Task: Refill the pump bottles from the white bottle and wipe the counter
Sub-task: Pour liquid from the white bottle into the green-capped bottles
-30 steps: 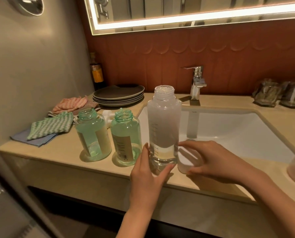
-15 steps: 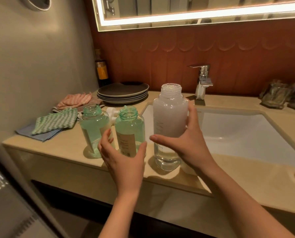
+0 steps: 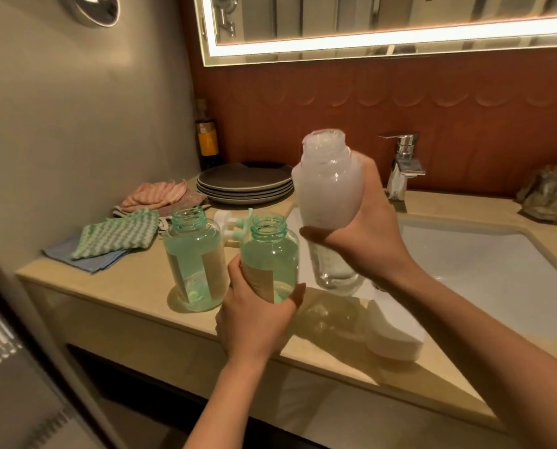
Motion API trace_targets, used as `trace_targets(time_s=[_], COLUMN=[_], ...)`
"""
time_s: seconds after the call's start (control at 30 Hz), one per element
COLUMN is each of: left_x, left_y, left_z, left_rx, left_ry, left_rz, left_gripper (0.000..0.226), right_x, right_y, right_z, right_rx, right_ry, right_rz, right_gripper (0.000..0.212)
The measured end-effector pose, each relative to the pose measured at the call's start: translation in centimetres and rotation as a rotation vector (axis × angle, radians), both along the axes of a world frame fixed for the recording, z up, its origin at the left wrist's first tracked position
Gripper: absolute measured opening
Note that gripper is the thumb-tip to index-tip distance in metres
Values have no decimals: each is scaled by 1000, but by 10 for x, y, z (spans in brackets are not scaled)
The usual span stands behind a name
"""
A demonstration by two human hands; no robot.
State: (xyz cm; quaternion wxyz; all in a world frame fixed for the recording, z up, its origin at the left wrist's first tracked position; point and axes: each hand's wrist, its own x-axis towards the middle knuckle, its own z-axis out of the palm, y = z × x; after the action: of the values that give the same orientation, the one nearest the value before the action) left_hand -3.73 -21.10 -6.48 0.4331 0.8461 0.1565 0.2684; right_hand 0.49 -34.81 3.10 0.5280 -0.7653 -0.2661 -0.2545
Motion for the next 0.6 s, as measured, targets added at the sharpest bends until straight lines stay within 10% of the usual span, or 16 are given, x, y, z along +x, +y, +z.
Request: trace_targets(time_s=[0.6], left_x=[-3], left_y=[5], left_z=[-3], left_rx=[139], left_ry=[15], left_rz=[-16], left_gripper=[111], right_x=[75], right_y=[16], right_z=[0], right_rx=[-102], right_ry=[-349], right_rz=[80], right_gripper=[81])
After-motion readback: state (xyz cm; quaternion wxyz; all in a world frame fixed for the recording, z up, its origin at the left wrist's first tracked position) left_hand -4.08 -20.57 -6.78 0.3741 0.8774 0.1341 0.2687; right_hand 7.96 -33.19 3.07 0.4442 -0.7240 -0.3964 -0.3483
